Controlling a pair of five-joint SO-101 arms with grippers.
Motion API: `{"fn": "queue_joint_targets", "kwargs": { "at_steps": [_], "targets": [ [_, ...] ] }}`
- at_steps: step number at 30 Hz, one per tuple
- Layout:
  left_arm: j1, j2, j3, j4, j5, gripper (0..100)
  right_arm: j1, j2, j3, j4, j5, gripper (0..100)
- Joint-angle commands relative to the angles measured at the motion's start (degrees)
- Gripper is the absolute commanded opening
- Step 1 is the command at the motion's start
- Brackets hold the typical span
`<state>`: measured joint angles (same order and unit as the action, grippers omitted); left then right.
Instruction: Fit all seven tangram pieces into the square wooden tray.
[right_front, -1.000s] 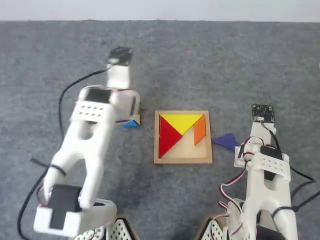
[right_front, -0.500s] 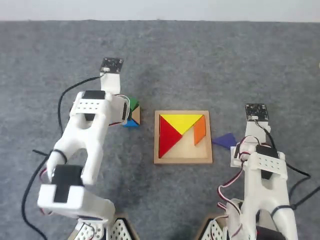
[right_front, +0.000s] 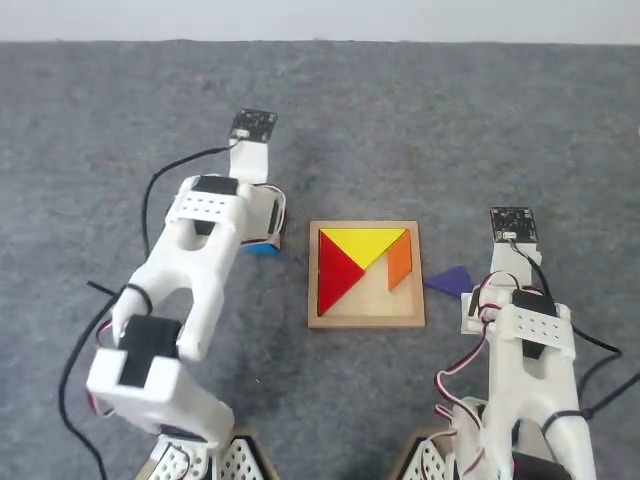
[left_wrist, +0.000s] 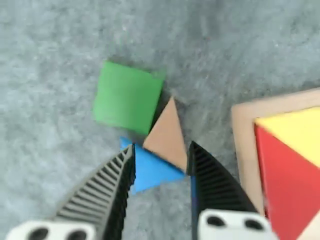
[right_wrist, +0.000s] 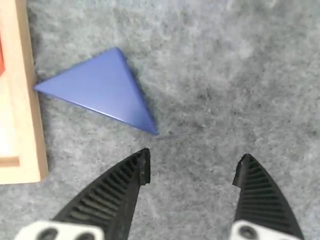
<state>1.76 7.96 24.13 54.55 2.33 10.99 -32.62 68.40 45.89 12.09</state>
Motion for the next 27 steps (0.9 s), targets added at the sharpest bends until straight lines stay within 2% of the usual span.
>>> {"fn": "queue_joint_targets", "kwargs": {
  "at_steps": [1, 3, 8, 12, 15, 20, 27],
  "targets": [
    [1.2, 4.1, -4.6, -1.3, 0.4, 17, -0.5, 0.0, -2.2, -0.1, 0.6, 27.4],
    [1.4, 8.1, -6.8, -1.0, 0.4, 17, -0.5, 0.0, -2.2, -0.2, 0.6, 27.4],
    [1.2, 16.4, -17.5, 8.1, 0.4, 17, -0.5, 0.0, -2.2, -0.2, 0.6, 27.4],
    [1.3, 20.4, -22.2, 12.0, 0.4, 17, -0.5, 0.0, -2.2, -0.2, 0.6, 27.4],
    [1.7, 20.5, -22.3, 13.8, 0.3, 16, -0.6, 0.0, -2.2, -0.2, 0.5, 27.4],
    [1.8, 20.5, -21.8, 15.0, -1.8, 6, -0.6, 0.0, -2.2, -0.3, 0.5, 27.4],
    [1.9, 16.0, -21.7, 15.5, -2.1, 6, -0.6, 0.0, -2.2, -0.3, 0.5, 27.4]
  ]
}}
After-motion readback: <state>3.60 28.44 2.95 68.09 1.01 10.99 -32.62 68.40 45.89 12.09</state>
